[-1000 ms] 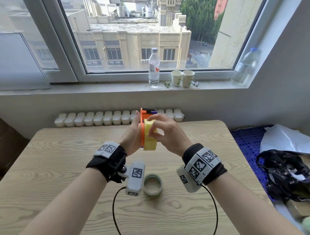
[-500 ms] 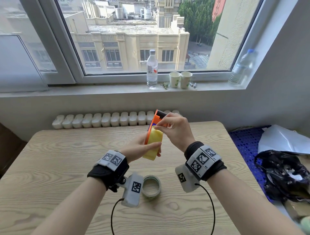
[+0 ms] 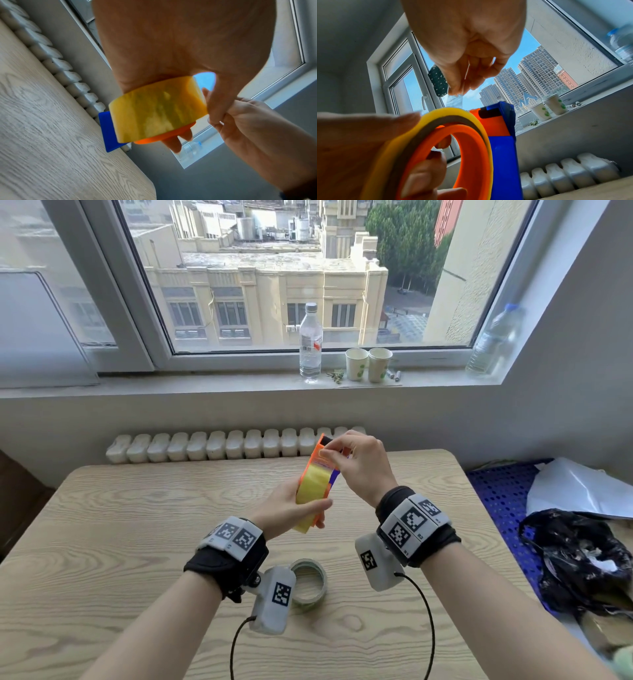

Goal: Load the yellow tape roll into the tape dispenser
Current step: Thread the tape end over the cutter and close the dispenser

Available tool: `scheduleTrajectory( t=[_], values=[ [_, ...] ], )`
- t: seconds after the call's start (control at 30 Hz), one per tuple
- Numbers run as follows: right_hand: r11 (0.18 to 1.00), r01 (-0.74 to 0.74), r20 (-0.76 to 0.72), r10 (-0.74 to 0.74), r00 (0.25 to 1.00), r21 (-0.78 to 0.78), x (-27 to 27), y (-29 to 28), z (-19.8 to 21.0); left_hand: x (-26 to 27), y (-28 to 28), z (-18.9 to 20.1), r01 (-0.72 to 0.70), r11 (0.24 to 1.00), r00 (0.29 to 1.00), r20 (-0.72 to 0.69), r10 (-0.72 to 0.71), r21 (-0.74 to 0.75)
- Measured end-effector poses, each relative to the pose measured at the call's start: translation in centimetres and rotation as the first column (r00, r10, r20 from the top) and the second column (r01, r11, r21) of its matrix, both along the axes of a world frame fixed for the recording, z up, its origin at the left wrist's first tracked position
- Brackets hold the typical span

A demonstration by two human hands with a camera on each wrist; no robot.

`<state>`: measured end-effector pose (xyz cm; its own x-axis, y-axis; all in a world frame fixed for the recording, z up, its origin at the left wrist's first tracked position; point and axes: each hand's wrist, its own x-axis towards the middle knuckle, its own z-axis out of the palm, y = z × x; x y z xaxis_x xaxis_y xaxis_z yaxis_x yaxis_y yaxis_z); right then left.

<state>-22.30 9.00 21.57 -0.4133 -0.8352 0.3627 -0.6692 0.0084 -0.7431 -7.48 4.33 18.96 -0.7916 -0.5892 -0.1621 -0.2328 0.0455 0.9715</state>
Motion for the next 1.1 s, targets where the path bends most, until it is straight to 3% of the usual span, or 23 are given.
scheduleTrajectory(
  t=[0.13, 0.23, 0.43, 0.63, 0.83, 1.1],
  values=[
    [0.999, 0.021, 0.046, -0.019, 0.999, -0.028, 0.0, -0.1, 0.3, 0.2, -0.6, -0.7, -0.055, 0.997, 0.997, 0.057, 0.058, -0.053],
    [0.999, -0.031, 0.019, 0.031, 0.999, 0.007, 0.0, -0.3, 1.0, 0.5, -0.7, -1.2, -0.132, 0.991, 0.99, 0.047, 0.131, 0.016],
    [0.997, -0.005, 0.027, 0.003, 1.0, 0.081, -1.0, -0.5, 0.8, 1.3, -0.9, -1.7, -0.048, 0.998, 0.997, 0.058, 0.046, 0.037],
    [1.0, 0.005, 0.083, -0.004, 0.997, -0.015, -0.7, -1.0, 1.6, 1.4, -2.0, -1.6, -0.149, 0.988, 0.977, 0.151, 0.151, -0.027],
    [0.996, 0.068, 0.172, -0.078, 0.982, 0.062, -2.4, -1.9, 1.6, 1.3, -2.3, -0.9, -0.182, 0.983, 0.978, 0.103, 0.179, 0.016],
    [0.995, 0.087, 0.225, -0.097, 0.969, 0.054, -2.8, -2.2, 1.9, 1.5, -2.4, -0.5, -0.105, 0.991, 0.988, 0.102, 0.113, -0.083]
  ],
)
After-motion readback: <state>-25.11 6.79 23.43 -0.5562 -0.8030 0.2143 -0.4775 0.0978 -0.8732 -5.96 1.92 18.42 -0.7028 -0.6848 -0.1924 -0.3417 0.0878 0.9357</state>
